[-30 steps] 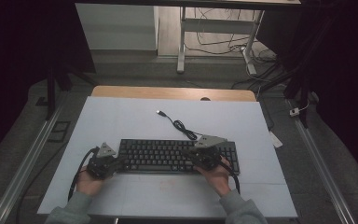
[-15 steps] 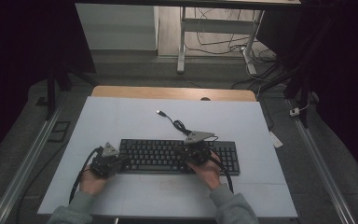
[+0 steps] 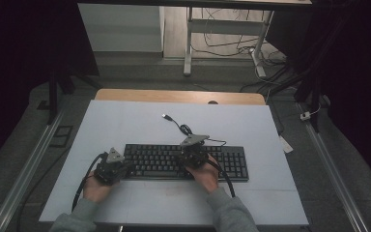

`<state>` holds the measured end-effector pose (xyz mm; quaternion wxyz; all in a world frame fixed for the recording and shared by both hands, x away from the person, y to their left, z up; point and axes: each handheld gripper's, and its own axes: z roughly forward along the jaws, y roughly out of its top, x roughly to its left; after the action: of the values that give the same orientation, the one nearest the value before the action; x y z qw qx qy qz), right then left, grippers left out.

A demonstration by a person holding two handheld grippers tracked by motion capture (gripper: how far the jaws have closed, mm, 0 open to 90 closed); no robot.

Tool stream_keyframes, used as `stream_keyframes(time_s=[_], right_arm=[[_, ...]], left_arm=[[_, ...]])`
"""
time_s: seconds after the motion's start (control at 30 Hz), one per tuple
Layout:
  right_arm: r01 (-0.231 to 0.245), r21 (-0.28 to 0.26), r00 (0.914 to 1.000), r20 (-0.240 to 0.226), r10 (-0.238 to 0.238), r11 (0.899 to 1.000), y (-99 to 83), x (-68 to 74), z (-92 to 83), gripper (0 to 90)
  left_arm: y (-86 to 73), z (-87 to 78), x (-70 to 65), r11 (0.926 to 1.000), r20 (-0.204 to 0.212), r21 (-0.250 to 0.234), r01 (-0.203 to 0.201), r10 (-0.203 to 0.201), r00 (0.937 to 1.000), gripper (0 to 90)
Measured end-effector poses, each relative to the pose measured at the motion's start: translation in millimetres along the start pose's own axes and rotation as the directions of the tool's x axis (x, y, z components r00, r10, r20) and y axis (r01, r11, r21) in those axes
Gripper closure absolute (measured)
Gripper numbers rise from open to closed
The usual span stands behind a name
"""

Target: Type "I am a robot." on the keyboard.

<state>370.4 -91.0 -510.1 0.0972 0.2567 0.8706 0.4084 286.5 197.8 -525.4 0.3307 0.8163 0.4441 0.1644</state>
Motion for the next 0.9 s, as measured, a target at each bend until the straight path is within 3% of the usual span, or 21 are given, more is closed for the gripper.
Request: stream_keyframes(time_s=[0.73, 0.9], right_arm=[[0.018, 0.026, 0.9995, 0.025, -0.018, 1.0, 5.8, 1.7, 12.1, 89.4], [0.025, 0.057, 0.9992, 0.029, -0.027, 0.998, 4.9, 2.0, 16.4, 89.6]], left_arm=[[-0.3, 2.5, -0.6, 0.9999, -0.007, 0.015, -0.003, 0.003, 1.0, 88.9], [-0.5, 2.4, -1.0, 0.9999, -0.008, 0.014, -0.002, 0.002, 1.0, 88.9]])
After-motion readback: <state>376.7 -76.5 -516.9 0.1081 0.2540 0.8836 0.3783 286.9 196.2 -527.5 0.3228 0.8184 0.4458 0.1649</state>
